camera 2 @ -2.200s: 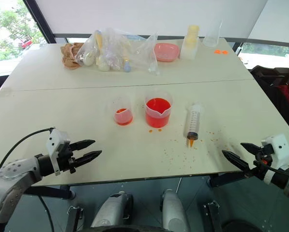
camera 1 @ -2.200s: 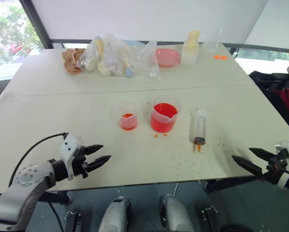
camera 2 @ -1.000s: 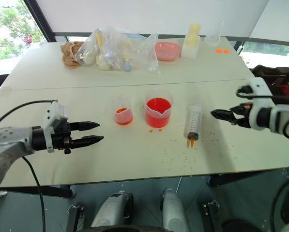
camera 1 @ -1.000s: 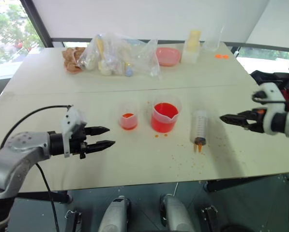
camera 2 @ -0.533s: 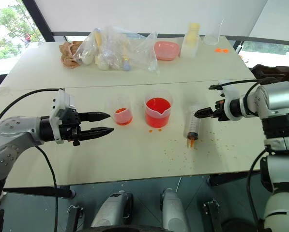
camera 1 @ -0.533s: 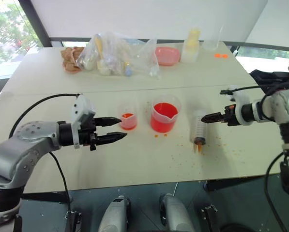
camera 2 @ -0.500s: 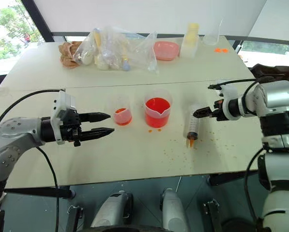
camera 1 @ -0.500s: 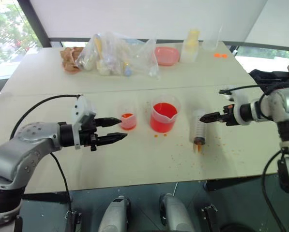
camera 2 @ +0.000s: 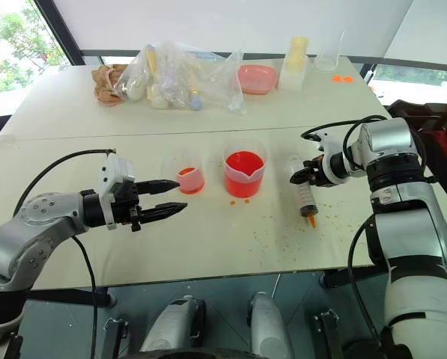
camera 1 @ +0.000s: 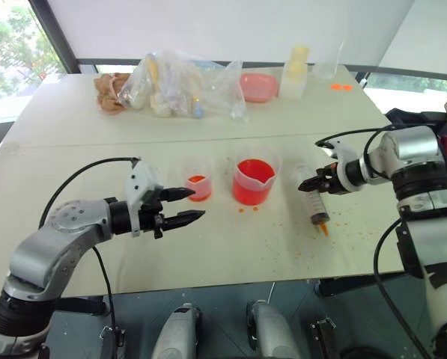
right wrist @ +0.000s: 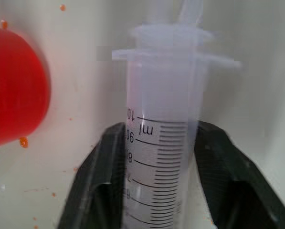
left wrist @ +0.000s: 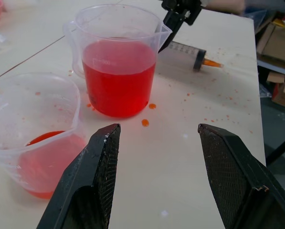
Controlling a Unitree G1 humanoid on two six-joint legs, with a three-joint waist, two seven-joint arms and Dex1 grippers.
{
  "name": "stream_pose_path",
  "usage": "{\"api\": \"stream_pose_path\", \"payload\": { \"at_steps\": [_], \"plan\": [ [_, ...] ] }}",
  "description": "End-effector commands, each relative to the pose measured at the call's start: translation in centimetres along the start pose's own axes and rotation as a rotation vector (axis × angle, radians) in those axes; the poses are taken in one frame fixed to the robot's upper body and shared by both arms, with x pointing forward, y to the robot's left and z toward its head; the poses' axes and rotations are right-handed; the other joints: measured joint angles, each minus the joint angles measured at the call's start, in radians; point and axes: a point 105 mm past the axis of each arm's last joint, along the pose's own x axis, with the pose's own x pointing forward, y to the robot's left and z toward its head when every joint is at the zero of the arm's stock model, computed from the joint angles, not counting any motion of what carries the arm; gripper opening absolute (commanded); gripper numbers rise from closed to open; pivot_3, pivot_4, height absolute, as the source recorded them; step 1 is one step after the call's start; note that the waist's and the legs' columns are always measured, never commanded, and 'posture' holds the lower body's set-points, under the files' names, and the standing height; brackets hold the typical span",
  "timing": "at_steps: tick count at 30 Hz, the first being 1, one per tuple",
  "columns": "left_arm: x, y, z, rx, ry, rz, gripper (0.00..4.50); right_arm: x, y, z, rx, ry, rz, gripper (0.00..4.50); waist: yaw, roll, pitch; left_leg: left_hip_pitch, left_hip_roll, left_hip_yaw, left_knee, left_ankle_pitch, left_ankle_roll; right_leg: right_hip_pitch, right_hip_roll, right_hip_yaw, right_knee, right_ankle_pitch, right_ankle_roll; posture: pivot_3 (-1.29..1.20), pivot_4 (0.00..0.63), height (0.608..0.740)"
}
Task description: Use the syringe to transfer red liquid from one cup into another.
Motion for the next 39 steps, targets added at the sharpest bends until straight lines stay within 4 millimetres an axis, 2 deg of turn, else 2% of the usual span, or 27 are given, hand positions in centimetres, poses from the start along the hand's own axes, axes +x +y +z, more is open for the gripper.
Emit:
{"api": "stream_pose_path", "payload": {
  "at_steps": [1, 2, 5, 8, 10, 13, 16, 19, 21, 28, 34, 39],
  "plan": [
    [-0.6, 0.2, 2.0, -0.006, -0.095, 0.018, 2.7, -0.1, -0.5, 0.5, 0.013, -0.054, -0.012, 1.43, -0.001, -0.001, 0.0, 0.0, 0.0, 0.0, 0.0, 0.0, 0.0, 0.0, 0.0, 0.0, 0.0, 0.0, 0.0, 0.0, 0.15, 0.74],
    [-0.9, 0.5, 2.2, -0.014, -0.106, 0.029, 2.7, -0.8, -0.1, 1.6, -0.019, -0.126, 0.012, 1.43, -0.001, -0.001, 0.0, 0.001, 0.0, 0.0, 0.0, 0.0, 0.0, 0.001, 0.0, 0.0, 0.0, 0.0, 0.0, 0.0, 0.15, 0.74],
    [-1.9, 1.5, 3.0, -0.027, -0.133, 0.06, 2.7, -5.2, 2.1, 6.2, -0.141, -0.42, 0.096, 1.43, -0.002, 0.002, 0.001, 0.0, 0.0, 0.0, 0.0, 0.0, 0.0, 0.0, 0.0, 0.0, 0.0, 0.001, 0.001, 0.0, 0.15, 0.74],
    [-2.4, 2.3, 4.4, -0.025, -0.178, 0.067, 2.7, -11.3, 5.3, 9.8, -0.39, -0.81, 0.136, 1.43, -0.001, 0.004, 0.003, -0.002, 0.0, 0.001, 0.001, 0.0, 0.0, -0.003, 0.0, 0.0, 0.001, 0.002, 0.004, 0.0, 0.15, 0.74],
    [-2.4, 3.4, 5.8, -0.007, -0.232, 0.093, 2.7, -14.4, 8.5, 10.1, -0.583, -1.062, 0.164, 1.43, 0.004, 0.004, 0.002, -0.002, 0.0, -0.001, 0.0, 0.0, 0.0, -0.003, 0.001, 0.0, 0.001, 0.003, 0.005, 0.0, 0.15, 0.74],
    [-2.1, 4.9, 7.3, 0.019, -0.281, 0.117, 2.7, -15.8, 11.4, 9.7, -0.608, -1.262, 0.226, 1.43, 0.002, 0.002, 0.001, -0.002, 0.0, -0.002, -0.001, 0.0, 0.0, -0.002, 0.001, -0.001, 0.001, 0.003, 0.006, 0.0, 0.15, 0.74],
    [-1.4, 5.9, 8.6, 0.058, -0.316, 0.114, 2.7, -14.9, 13.9, 8.6, -0.664, -1.356, 0.261, 1.43, 0.001, 0.001, 0.001, -0.001, 0.0, -0.002, 0.0, 0.0, 0.0, -0.001, 0.001, -0.001, 0.001, 0.003, 0.006, 0.0, 0.15, 0.74],
    [-0.6, 6.8, 9.5, 0.109, -0.339, 0.124, 2.7, -13.8, 16.2, 7.2, -0.653, -1.383, 0.378, 1.43, 0.003, 0.002, 0.001, -0.001, 0.0, -0.001, 0.001, 0.0, -0.001, -0.001, 0.001, 0.0, 0.001, 0.003, 0.006, 0.0, 0.15, 0.74],
    [0.1, 7.6, 10.1, 0.159, -0.328, 0.124, 2.7, -12.4, 17.2, 5.9, -0.651, -1.37, 0.422, 1.43, 0.005, 0.002, 0.001, -0.001, 0.0, -0.001, 0.001, 0.0, -0.001, -0.002, 0.0, 0.0, 0.002, 0.004, 0.006, 0.0, 0.15, 0.74],
    [2.4, 8.4, 12.7, 0.262, -0.355, 0.06, 2.7, -8.8, 16.5, 4.3, -0.59, -1.336, 0.395, 1.43, 0.005, 0.002, 0.001, -0.002, -0.001, -0.002, 0.0, 0.001, -0.001, -0.002, 0.0, 0.0, 0.003, 0.004, 0.006, 0.0, 0.15, 0.74],
    [5.3, 7.7, 15.1, 0.311, -0.454, 0.01, 2.7, -7.1, 16.0, 3.2, -0.572, -1.307, 0.36, 1.43, 0.003, 0.002, 0.001, -0.002, -0.001, -0.002, 0.0, 0.001, -0.001, -0.002, 0.0, 0.0, 0.003, 0.004, 0.006, 0.0, 0.15, 0.74],
    [7.3, 7.3, 16.3, 0.339, -0.494, -0.01, 2.7, -6.5, 16.0, 2.7, -0.575, -1.293, 0.346, 1.43, 0.001, 0.002, 0.001, -0.001, -0.001, -0.002, 0.0, 0.001, -0.001, -0.002, 0.0, 0.0, 0.003, 0.004, 0.006, 0.0, 0.15, 0.74]
  ]
}}
